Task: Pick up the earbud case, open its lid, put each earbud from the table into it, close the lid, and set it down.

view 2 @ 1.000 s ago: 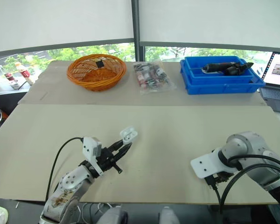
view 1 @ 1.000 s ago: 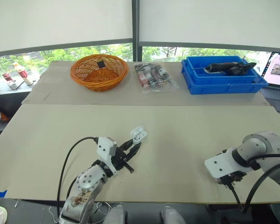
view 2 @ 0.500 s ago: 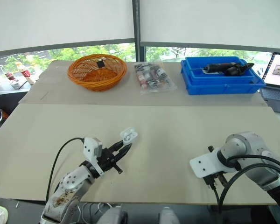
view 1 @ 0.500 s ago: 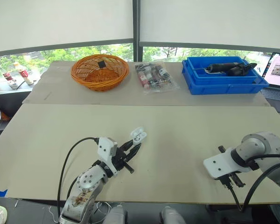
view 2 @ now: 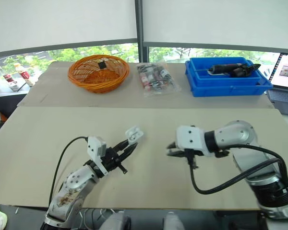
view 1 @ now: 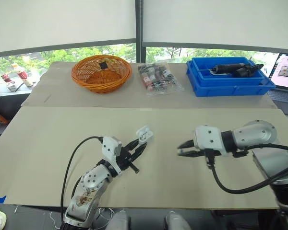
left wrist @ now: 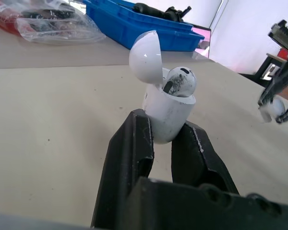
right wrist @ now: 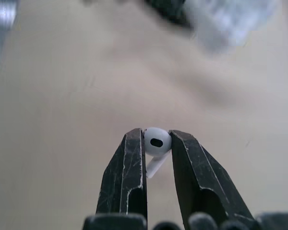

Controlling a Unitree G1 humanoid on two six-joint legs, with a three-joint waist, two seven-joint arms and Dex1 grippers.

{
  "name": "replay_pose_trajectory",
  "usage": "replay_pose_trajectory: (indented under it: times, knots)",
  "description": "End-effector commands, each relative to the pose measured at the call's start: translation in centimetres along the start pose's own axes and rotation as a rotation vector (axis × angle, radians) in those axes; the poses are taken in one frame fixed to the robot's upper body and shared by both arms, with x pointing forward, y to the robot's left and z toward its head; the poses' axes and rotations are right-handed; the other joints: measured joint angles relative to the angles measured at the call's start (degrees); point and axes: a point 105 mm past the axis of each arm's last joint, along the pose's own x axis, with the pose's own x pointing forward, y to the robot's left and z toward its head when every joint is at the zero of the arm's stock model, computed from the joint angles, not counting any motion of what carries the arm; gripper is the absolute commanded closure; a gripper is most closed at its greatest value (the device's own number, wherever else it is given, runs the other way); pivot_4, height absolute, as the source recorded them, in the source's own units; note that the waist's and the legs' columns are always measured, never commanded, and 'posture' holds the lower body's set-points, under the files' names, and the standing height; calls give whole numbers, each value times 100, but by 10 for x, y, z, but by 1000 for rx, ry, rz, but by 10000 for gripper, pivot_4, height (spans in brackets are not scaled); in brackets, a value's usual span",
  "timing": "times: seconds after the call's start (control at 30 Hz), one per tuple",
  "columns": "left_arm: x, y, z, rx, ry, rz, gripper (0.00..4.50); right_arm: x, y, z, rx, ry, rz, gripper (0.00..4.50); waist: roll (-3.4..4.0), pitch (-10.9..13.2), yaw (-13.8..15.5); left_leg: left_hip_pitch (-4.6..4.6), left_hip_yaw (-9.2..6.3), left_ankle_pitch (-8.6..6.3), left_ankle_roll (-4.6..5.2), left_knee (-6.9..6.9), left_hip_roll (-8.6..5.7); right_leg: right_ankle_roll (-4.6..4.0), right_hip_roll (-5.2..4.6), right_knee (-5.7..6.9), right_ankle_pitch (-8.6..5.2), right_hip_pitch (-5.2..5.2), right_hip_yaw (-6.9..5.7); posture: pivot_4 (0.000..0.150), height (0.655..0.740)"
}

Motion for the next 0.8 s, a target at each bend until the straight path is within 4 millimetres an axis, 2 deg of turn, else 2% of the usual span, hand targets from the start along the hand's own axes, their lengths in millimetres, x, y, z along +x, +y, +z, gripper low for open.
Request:
replay_pose_trajectory:
  times: [0.03, 0.13, 0.3, 0.43, 0.8]
  knots:
    - [4, -1, 15, 16, -72, -29, 39927, 0, -16, 33, -5, -213, -214, 41201, 1, 0, 2, 0, -2, 0, 0, 1, -2, 0, -1, 2, 0, -2, 1, 1500, 7400]
    - [6, -2, 18, 13, -91, -49, 39927, 7, -17, 46, 65, -368, -293, 41201, 0, -1, -1, 2, -8, 0, 0, 0, -2, 0, -1, 5, 0, -1, 0, 1500, 7400]
    - [10, -7, 24, -3, -117, -89, 39927, 17, -20, 48, 137, -446, -383, 41201, 1, -1, -36, 4, -9, 1, -2, -2, -2, 0, 1, 8, 0, -6, 1, 1500, 7400]
    - [11, -9, 29, -14, -133, -103, 39927, 25, -21, 40, 136, -444, -417, 41201, 2, -1, -84, 7, -9, 1, -2, -4, -1, 0, 3, 9, 0, -4, 0, 1500, 7400]
    - [11, -7, 31, -7, -137, -104, 39927, 26, -20, 11, 63, -355, -485, 41201, 2, -1, -93, 8, -7, 1, -2, -6, -1, 0, 4, 8, 0, -5, 0, 1500, 7400]
